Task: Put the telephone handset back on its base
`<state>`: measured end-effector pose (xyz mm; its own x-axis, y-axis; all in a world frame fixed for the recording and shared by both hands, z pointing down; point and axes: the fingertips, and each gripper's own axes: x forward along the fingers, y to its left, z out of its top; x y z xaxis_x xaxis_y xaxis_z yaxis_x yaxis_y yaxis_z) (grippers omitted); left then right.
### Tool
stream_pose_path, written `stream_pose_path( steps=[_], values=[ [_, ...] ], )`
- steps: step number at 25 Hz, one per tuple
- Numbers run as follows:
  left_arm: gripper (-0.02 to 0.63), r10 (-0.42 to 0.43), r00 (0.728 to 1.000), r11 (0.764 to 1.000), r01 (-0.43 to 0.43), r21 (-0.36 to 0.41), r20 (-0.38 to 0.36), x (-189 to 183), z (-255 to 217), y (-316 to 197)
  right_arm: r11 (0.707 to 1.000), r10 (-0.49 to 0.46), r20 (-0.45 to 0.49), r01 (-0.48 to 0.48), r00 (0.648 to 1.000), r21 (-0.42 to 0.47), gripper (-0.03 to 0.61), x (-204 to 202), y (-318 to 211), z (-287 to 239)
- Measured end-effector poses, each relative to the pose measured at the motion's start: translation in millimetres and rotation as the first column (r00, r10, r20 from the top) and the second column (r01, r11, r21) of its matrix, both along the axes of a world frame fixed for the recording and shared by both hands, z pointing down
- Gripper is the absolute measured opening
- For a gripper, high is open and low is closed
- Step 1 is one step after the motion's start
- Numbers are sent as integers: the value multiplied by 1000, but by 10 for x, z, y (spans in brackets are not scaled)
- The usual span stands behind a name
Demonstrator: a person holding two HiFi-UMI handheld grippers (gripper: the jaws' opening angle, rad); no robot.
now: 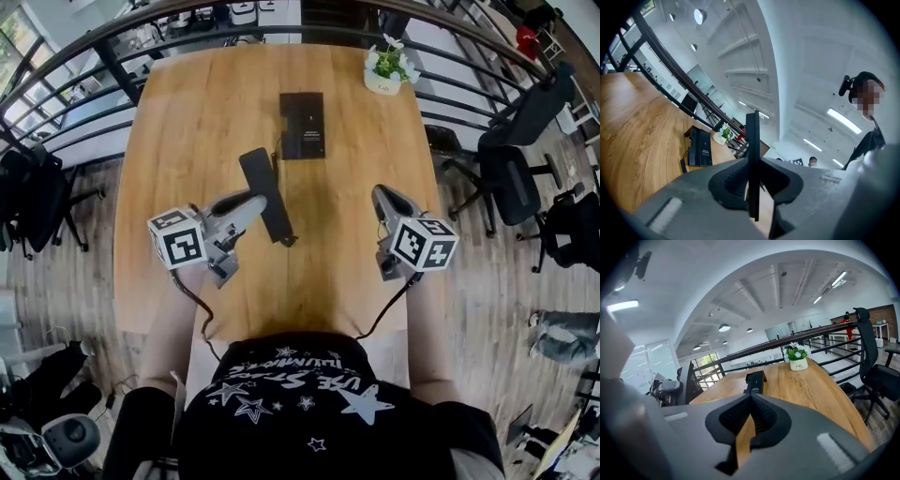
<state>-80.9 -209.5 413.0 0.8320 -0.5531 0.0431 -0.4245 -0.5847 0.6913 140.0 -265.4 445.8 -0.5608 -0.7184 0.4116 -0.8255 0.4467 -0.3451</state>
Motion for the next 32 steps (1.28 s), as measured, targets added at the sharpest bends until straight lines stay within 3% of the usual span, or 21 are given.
stream_pose_path(
  steps=[17, 24, 32],
  values=[
    [75, 73, 993, 997, -72, -19, 90, 62, 321, -1122, 995, -67, 7, 67, 998, -69, 2, -140, -662, 407],
    [75, 134, 989, 990, -131, -54, 57, 137, 530, -1484, 992, -64, 3, 64, 998, -105, 2, -174, -791, 625],
    [75, 196, 977, 979, -189, -81, 85, 161, 870, -1918, 989, -48, -2, 47, 999, -142, 2, -188, -927, 860]
  ],
)
